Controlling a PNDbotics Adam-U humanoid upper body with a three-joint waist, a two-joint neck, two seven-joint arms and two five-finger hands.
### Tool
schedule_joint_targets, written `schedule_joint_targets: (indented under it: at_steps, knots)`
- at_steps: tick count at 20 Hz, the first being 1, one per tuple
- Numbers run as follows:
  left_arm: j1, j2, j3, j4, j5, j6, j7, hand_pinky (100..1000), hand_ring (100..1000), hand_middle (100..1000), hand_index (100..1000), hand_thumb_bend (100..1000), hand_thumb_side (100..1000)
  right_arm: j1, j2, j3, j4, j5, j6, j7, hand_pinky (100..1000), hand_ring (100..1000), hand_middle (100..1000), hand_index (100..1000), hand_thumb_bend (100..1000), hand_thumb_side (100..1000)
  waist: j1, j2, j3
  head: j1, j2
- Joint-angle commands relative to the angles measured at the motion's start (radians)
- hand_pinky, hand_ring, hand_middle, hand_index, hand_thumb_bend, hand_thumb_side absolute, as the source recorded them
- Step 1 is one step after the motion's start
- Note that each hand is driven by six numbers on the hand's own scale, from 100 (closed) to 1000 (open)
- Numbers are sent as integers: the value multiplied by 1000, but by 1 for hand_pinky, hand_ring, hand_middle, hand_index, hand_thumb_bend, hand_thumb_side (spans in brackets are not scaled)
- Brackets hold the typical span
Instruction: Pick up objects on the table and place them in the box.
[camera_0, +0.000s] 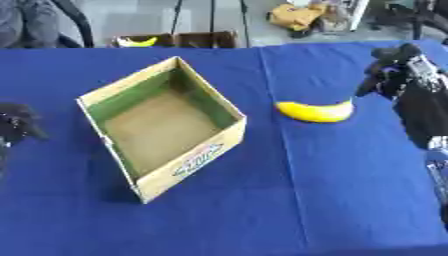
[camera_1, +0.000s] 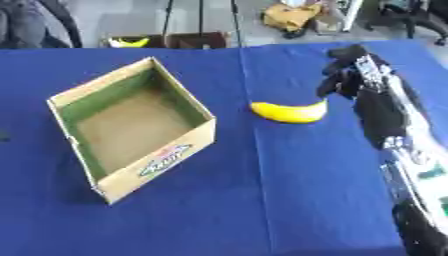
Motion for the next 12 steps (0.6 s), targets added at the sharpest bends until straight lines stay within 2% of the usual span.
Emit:
schedule_joint_targets:
  at_steps: [1,2,3,7,12]
  knots:
    - [-9,26,1,-23,-1,-1,0,533,457,532,651,232,1000,-31,-76,-6,11,25,-2,16,530,500,541,749,100,628,-3,-15,1,-4,1]
    - [-9,26,1,-23,-2,-1,0,533,457,532,651,232,1000,-38,-92,-7,20,34,-4,25,530,500,541,749,100,628,-4,-15,1,-4,2]
    - [-8,27,1,-23,-2,-1,0,533,457,532,651,232,1000,-49,-115,-7,30,45,-7,35,535,505,550,760,100,587,-5,-16,1,-3,0]
    - [-7,31,0,-22,-3,0,0,533,457,532,651,231,1000,-102,-214,4,90,113,-27,91,554,529,585,803,100,514,-9,-17,1,-4,3]
    - [-5,35,-1,-21,-3,-1,-1,533,457,532,651,231,1000,-198,-302,34,232,255,-61,230,610,605,666,850,100,399,-12,-21,4,-15,6]
